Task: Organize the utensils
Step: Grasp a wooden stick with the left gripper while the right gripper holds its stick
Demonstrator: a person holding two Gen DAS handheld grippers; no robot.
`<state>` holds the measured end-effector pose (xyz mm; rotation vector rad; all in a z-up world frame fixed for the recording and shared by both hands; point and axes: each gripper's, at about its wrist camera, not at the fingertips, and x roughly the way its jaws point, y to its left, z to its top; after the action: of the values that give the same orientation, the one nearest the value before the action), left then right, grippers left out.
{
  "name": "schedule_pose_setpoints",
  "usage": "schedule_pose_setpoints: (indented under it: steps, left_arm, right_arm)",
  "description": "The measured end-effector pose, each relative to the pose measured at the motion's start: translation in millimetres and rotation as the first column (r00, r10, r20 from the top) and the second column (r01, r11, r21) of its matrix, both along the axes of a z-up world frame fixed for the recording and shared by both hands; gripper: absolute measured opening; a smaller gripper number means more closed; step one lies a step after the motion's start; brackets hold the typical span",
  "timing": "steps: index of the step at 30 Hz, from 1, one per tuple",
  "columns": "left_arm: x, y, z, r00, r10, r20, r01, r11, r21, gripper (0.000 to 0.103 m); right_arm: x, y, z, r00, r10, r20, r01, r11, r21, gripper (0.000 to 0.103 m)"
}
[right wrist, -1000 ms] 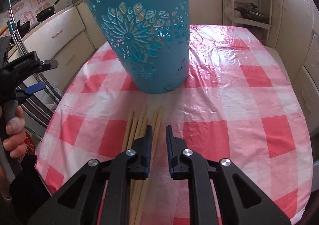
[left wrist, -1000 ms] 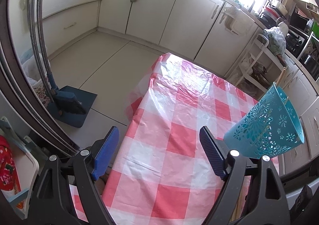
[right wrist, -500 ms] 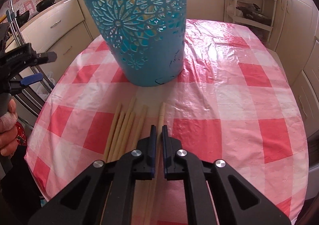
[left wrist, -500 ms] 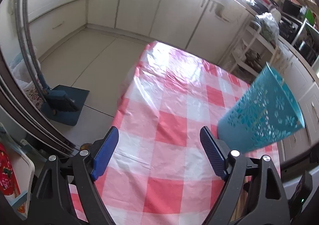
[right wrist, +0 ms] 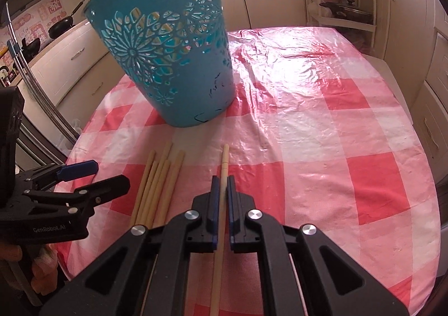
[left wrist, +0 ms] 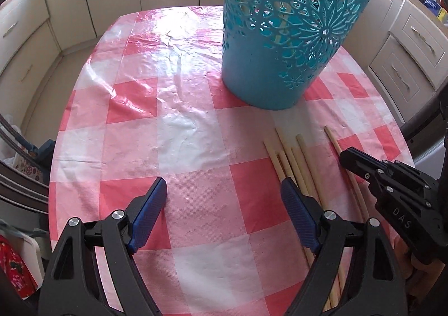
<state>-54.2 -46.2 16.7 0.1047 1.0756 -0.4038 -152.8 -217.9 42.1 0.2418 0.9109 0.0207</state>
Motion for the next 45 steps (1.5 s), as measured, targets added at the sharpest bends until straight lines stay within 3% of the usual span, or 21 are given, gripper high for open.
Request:
schedule_pose_setpoints:
  steps: [4, 11, 17, 19, 24, 34, 37, 39, 40, 45]
  left_arm:
    - [1.3, -3.0, -1.4, 1.000, -0.005, -0.002, 0.005, 1.000, -0.010, 0.080]
    - [-5.0, -16.7, -3.4, 0.999, -0.035, 0.024, 0.034, 0.998, 0.052, 0.080]
    - [-3.5, -15.3, -1.3, 0.999, -0.027, 0.033, 0.025, 0.998, 0.055, 0.079]
    - [-2.5, -17.3, -0.9, 0.999, -0.034, 0.038, 0.033, 0.998, 0.050, 0.075]
    - [-6.4, -29.1, 2.3, 0.994, -0.096, 0.053, 0.094, 0.995, 0.034, 0.054]
    - [-8.2, -33.7, 1.8, 0.990, -0.117, 0.075, 0.110, 0.989, 0.097, 0.044]
    - [-10.2, -38.1, 1.8, 0.986, -0.148, 0.077, 0.141, 0.986, 0.093, 0.032]
    - [-12.0, -42.9, 1.9, 0.978, -0.191, 0.078, 0.185, 0.979, 0.085, 0.014]
    - [-13.0, -45.7, 2.2, 0.973, -0.217, 0.079, 0.210, 0.974, 0.085, 0.010]
    - [-13.8, -49.1, 2.1, 0.960, -0.270, 0.074, 0.264, 0.961, 0.079, 0.007]
  right_arm:
    - [-0.5, -1.6, 0.4, 1.000, 0.001, 0.001, -0.001, 1.000, 0.014, 0.006]
    - [0.3, -1.6, 0.6, 1.000, 0.000, 0.000, 0.000, 1.000, 0.016, 0.006]
    - [0.5, -2.5, 0.3, 1.000, -0.002, 0.001, 0.002, 1.000, 0.020, 0.006]
    - [1.1, -2.7, 0.1, 1.000, -0.006, 0.002, 0.006, 1.000, 0.024, 0.006]
    - [1.6, -3.6, -0.2, 1.000, -0.012, 0.001, 0.012, 0.999, 0.036, 0.006]
    - [3.3, -8.0, -0.5, 1.000, -0.019, -0.006, 0.020, 0.997, 0.074, 0.006]
    - [3.9, -7.6, -0.6, 1.000, -0.018, -0.006, 0.018, 0.997, 0.075, 0.006]
    - [4.2, -8.0, -0.7, 1.000, -0.015, -0.007, 0.016, 0.997, 0.077, 0.006]
    - [4.3, -8.3, -0.9, 1.000, -0.015, -0.008, 0.015, 0.997, 0.080, 0.006]
    - [5.2, -9.6, -0.9, 1.000, -0.012, -0.010, 0.013, 0.996, 0.087, 0.006]
